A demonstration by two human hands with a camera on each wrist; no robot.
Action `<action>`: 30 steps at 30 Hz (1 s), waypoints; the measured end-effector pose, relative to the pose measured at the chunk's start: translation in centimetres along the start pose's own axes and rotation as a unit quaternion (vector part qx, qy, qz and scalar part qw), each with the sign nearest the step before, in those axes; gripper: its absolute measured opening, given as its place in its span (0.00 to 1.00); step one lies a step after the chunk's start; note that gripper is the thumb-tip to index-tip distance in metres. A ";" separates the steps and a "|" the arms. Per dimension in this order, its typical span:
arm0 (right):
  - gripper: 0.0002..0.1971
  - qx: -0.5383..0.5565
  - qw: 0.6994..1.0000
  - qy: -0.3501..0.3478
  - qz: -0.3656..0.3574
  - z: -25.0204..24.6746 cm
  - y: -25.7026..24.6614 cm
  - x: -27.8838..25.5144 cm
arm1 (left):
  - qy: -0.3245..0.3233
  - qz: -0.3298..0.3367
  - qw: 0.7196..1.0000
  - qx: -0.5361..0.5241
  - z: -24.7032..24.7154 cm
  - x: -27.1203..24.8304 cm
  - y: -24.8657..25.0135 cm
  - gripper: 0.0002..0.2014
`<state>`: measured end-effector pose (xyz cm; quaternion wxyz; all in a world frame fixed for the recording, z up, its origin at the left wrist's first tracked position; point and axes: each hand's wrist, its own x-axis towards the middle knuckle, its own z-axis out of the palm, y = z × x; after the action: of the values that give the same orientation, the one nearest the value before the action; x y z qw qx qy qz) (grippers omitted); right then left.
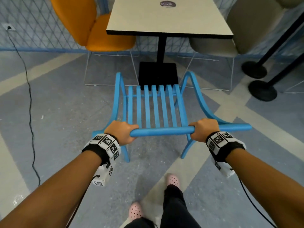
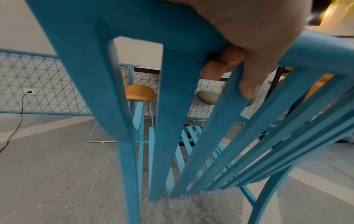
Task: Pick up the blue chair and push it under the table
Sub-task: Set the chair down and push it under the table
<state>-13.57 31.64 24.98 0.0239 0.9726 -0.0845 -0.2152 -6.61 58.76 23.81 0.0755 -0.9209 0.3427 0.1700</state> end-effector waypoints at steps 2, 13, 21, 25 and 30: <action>0.13 0.007 1.000 0.012 -0.004 -0.8 0.4 2.2 | 0.006 -0.003 1.000 0.008 -0.9 2.1 -1.0 0.14; 0.15 0.021 0.998 0.012 -0.057 -5.5 4.6 13.9 | -0.017 -0.079 0.997 0.017 -5.6 14.3 -4.2 0.15; 0.15 0.023 0.997 0.021 -0.068 -8.0 6.7 19.8 | -0.018 -0.176 0.984 -0.016 -8.1 20.7 -4.6 0.10; 0.16 0.021 0.998 0.026 -0.057 -8.7 7.0 21.2 | -0.026 -0.169 0.985 -0.022 -8.7 22.3 -5.4 0.10; 0.16 0.029 0.998 0.026 -0.048 -8.2 6.9 20.3 | -0.017 -0.154 0.988 -0.012 -8.2 22.0 -5.3 0.10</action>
<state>6.94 21.42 24.53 -0.0120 0.9812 -0.0436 -0.1878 14.54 47.30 23.49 0.0954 -0.9606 0.1930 0.1759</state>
